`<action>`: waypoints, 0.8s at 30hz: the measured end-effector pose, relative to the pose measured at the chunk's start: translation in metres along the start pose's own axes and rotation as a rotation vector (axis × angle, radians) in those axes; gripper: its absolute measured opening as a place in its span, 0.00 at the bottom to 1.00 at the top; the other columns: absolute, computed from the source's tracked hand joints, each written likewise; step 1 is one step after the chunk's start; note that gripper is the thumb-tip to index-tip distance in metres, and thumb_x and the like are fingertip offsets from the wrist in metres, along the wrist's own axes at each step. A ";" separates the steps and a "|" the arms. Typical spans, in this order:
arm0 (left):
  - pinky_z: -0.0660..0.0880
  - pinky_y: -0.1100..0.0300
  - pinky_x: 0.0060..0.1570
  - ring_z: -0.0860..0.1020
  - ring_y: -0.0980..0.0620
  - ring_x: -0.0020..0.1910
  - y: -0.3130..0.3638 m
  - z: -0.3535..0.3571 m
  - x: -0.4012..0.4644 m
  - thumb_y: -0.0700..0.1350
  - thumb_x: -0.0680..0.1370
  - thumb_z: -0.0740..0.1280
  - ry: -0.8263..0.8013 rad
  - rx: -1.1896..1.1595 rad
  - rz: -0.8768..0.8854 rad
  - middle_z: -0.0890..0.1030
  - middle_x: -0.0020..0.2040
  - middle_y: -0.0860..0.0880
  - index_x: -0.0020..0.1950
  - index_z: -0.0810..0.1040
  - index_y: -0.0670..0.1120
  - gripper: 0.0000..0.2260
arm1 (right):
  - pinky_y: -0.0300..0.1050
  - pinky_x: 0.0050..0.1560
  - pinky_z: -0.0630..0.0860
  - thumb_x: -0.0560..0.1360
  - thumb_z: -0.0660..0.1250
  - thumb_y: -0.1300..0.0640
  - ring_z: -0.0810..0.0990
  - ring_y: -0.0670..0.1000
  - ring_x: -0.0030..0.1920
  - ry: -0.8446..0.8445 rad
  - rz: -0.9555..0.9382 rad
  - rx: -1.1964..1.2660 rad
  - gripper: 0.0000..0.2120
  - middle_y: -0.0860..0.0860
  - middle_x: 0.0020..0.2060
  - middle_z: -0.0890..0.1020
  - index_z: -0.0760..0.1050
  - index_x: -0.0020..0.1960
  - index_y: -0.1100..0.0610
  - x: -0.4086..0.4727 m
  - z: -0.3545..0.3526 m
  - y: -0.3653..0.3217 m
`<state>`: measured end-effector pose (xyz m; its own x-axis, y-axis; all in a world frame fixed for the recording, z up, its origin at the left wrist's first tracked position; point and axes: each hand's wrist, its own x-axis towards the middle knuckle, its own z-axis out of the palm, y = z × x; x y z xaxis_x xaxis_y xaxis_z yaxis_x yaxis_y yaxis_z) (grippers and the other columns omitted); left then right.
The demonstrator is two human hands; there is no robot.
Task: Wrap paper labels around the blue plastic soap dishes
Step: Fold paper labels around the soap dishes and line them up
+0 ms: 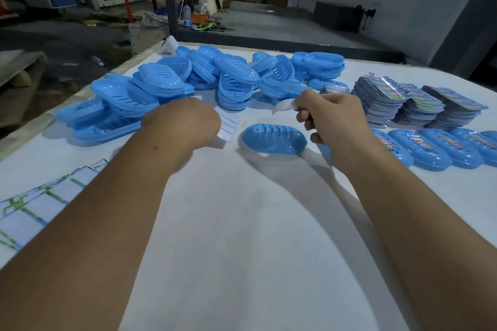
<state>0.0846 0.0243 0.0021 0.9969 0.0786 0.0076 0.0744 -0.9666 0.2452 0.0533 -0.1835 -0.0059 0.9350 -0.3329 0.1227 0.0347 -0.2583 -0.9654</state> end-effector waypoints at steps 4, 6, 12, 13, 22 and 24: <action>0.72 0.51 0.48 0.75 0.46 0.49 -0.014 -0.004 -0.001 0.52 0.79 0.58 -0.036 0.123 -0.085 0.76 0.47 0.46 0.54 0.74 0.46 0.12 | 0.38 0.27 0.67 0.67 0.70 0.51 0.70 0.46 0.28 -0.026 -0.008 -0.014 0.10 0.46 0.27 0.79 0.82 0.35 0.58 -0.002 0.002 0.002; 0.71 0.52 0.43 0.75 0.46 0.46 -0.019 -0.003 0.000 0.55 0.78 0.60 0.016 0.176 -0.093 0.76 0.45 0.46 0.52 0.73 0.46 0.13 | 0.40 0.29 0.66 0.68 0.70 0.52 0.70 0.48 0.29 -0.036 -0.015 -0.035 0.10 0.47 0.27 0.80 0.82 0.34 0.58 -0.003 0.005 0.002; 0.69 0.57 0.32 0.75 0.50 0.35 -0.006 -0.001 0.001 0.53 0.74 0.67 0.301 -0.199 0.062 0.80 0.36 0.48 0.39 0.76 0.44 0.12 | 0.39 0.28 0.67 0.69 0.70 0.52 0.69 0.47 0.29 -0.036 -0.100 -0.145 0.12 0.46 0.26 0.80 0.81 0.31 0.58 -0.003 0.008 0.006; 0.71 0.58 0.33 0.77 0.54 0.34 0.002 -0.001 -0.001 0.50 0.73 0.69 0.314 -0.389 0.147 0.81 0.32 0.52 0.38 0.79 0.44 0.10 | 0.37 0.27 0.66 0.70 0.70 0.52 0.69 0.47 0.28 -0.035 -0.130 -0.165 0.12 0.47 0.26 0.79 0.81 0.33 0.60 -0.004 0.009 0.006; 0.68 0.75 0.30 0.73 0.64 0.26 0.031 0.016 -0.019 0.46 0.74 0.75 0.102 -0.946 0.371 0.80 0.28 0.54 0.36 0.86 0.50 0.07 | 0.34 0.24 0.60 0.72 0.71 0.53 0.62 0.46 0.26 -0.069 -0.336 -0.209 0.15 0.52 0.25 0.69 0.78 0.35 0.64 -0.006 0.011 0.007; 0.69 0.75 0.31 0.75 0.64 0.28 0.031 0.016 -0.019 0.47 0.74 0.75 0.074 -0.953 0.362 0.82 0.30 0.54 0.37 0.87 0.49 0.07 | 0.33 0.23 0.59 0.72 0.72 0.53 0.62 0.46 0.26 -0.073 -0.349 -0.197 0.13 0.52 0.24 0.69 0.79 0.34 0.61 -0.006 0.011 0.007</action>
<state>0.0684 -0.0109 -0.0060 0.9488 -0.1335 0.2863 -0.3152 -0.3415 0.8854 0.0514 -0.1736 -0.0156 0.9021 -0.1308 0.4112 0.2925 -0.5152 -0.8056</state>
